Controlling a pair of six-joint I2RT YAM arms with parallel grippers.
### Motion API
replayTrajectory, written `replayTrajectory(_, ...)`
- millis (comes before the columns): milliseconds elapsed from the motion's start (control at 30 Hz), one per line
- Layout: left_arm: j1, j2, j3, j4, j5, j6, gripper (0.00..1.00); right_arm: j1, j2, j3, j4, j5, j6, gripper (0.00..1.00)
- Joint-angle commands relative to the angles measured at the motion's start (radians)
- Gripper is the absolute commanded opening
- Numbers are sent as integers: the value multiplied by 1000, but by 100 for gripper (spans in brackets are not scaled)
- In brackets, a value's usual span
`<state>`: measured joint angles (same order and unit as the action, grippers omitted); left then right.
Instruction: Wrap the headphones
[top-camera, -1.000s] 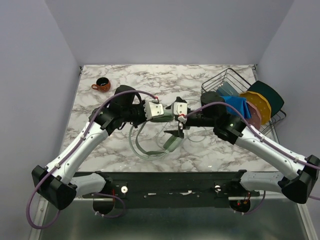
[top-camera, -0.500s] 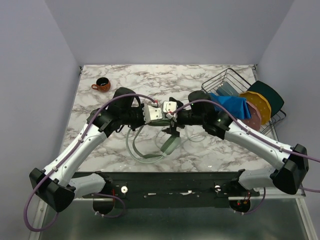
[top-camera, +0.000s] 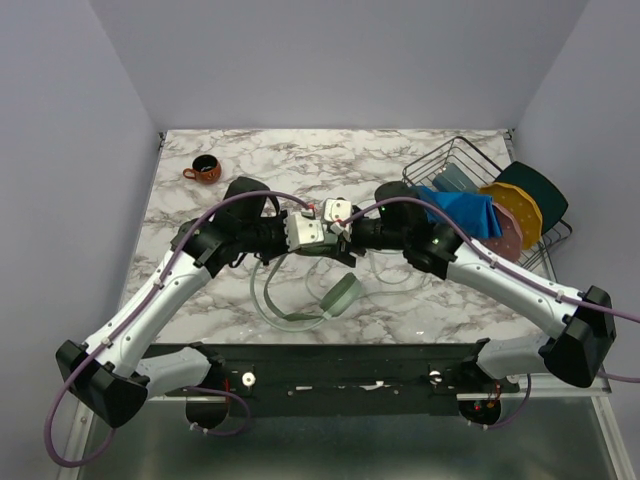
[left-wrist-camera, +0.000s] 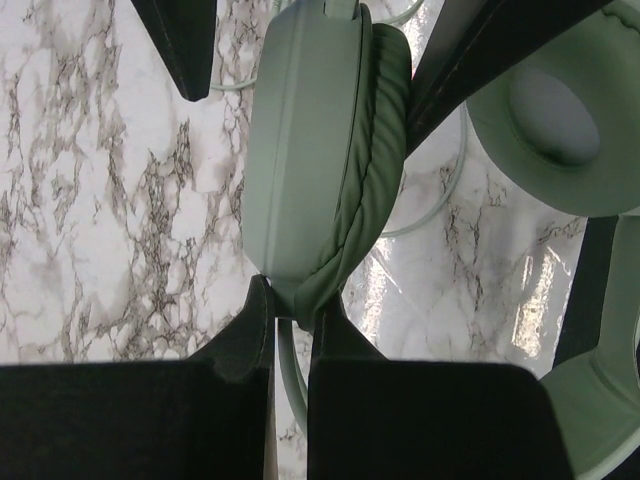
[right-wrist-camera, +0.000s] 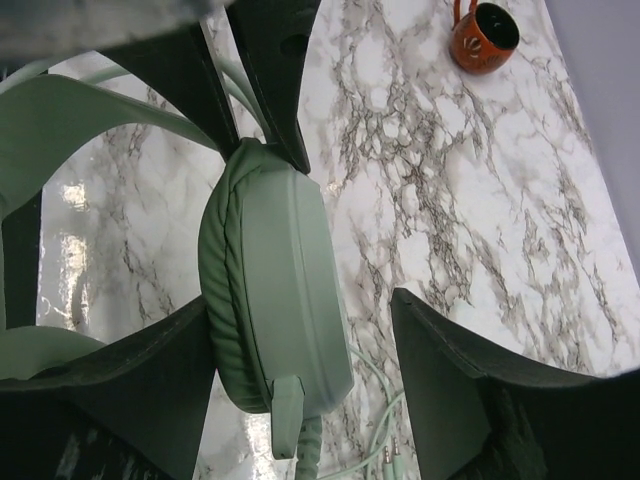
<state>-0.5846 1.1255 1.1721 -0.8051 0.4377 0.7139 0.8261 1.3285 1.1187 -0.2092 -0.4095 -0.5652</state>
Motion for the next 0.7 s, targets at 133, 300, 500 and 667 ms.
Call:
replayTrajectory(133,-8,-56,20,46,102,-18,0,4,3,-63,36,72,59,84)
replayTrajectory(300,-8,-59,20,35,104,-10,0,2,-15,-82,60,54,79,84)
replayTrajectory(500,-7,-58,15,40,110,-16,0,2,-32,-92,111,31,99,58)
replayTrajectory(667,-8,-53,3,101,50,-79,17,1,-34,-92,143,12,111,10)
